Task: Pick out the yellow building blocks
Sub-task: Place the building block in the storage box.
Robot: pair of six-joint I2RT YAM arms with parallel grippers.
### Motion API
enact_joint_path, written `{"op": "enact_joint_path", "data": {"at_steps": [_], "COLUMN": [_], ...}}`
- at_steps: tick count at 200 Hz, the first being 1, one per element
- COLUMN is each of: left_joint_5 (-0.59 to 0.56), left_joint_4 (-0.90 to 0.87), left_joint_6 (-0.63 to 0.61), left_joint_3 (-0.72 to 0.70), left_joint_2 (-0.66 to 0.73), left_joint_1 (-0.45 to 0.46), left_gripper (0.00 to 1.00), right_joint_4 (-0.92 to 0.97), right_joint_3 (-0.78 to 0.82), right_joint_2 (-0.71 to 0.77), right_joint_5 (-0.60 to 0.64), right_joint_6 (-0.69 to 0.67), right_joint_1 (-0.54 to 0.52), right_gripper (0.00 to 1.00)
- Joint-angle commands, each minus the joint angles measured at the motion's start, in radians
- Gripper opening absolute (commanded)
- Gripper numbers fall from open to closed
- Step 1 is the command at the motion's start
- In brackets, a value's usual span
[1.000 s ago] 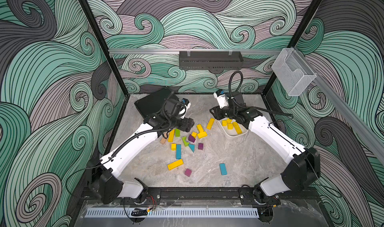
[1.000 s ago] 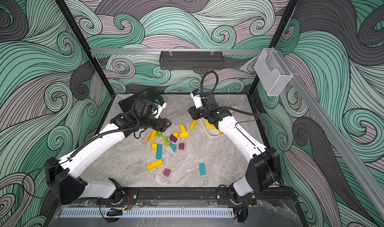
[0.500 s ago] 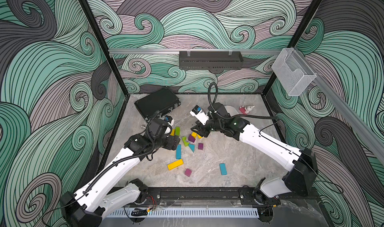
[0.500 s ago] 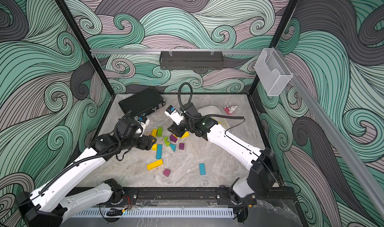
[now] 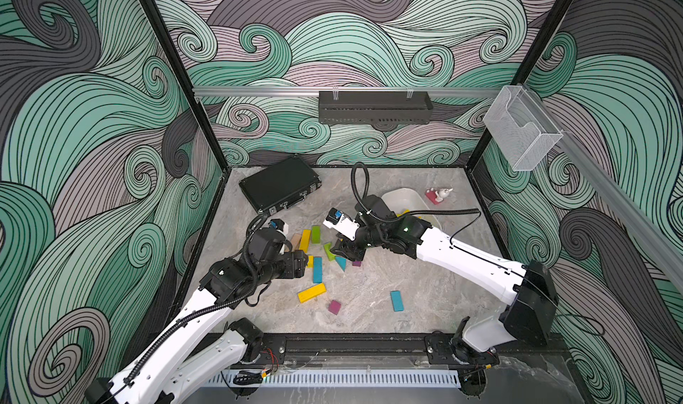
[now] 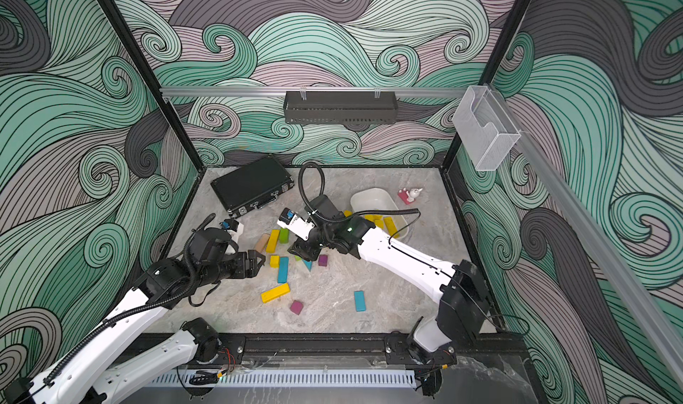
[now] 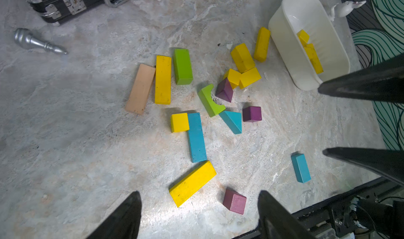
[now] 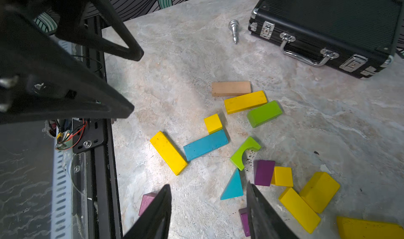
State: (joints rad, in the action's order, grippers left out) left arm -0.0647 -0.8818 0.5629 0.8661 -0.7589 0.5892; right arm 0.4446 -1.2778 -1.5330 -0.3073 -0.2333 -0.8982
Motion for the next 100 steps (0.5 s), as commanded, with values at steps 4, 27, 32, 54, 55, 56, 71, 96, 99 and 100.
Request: {"op": "enact_joint_path", "data": {"at_steps": [4,27,32,54,55,56,71,96,99,100], "left_joint_5": [-0.040,-0.064,-0.071,-0.108,-0.110,-0.112,-0.135,-0.156,-0.155,-0.155], "left_joint_4": [-0.048,-0.058,-0.063,-0.072,-0.071,-0.070,-0.062,-0.048,-0.045,-0.044], "left_joint_6": [0.090,0.137,0.148,0.196,0.198,0.199,0.220,0.228,0.229,0.229], "left_joint_3": [-0.029,-0.069,-0.077,-0.114,-0.117,-0.119,-0.140,-0.165,-0.168,-0.170], "left_joint_2": [0.050,0.092,0.100,0.134,0.135,0.136,0.153,0.155,0.153,0.154], "left_joint_1": [-0.006,-0.006,-0.006,-0.006,-0.006,-0.006,-0.006,-0.006,-0.006,-0.006], "left_gripper": [0.82,0.82,0.82,0.81,0.81,0.81,0.81,0.80,0.80,0.80], "right_joint_4": [-0.040,-0.050,-0.052,-0.079,-0.080,-0.081,-0.125,-0.128,-0.127,-0.127], "right_joint_3": [0.038,0.052,0.053,0.077,0.078,0.080,0.099,0.085,0.083,0.082], "right_joint_2": [-0.025,-0.054,-0.063,-0.095,-0.097,-0.097,-0.119,-0.173,-0.180,-0.183], "right_joint_5": [-0.005,0.015,0.019,0.040,0.040,0.041,0.042,0.062,0.065,0.067], "right_joint_6": [-0.029,-0.044,-0.049,-0.059,-0.059,-0.060,-0.062,-0.070,-0.073,-0.074], "right_joint_1": [-0.019,-0.031,-0.035,-0.048,-0.049,-0.049,-0.054,-0.100,-0.109,-0.112], "right_gripper": [0.53,0.53,0.52,0.49,0.49,0.49,0.47,0.46,0.46,0.46]}}
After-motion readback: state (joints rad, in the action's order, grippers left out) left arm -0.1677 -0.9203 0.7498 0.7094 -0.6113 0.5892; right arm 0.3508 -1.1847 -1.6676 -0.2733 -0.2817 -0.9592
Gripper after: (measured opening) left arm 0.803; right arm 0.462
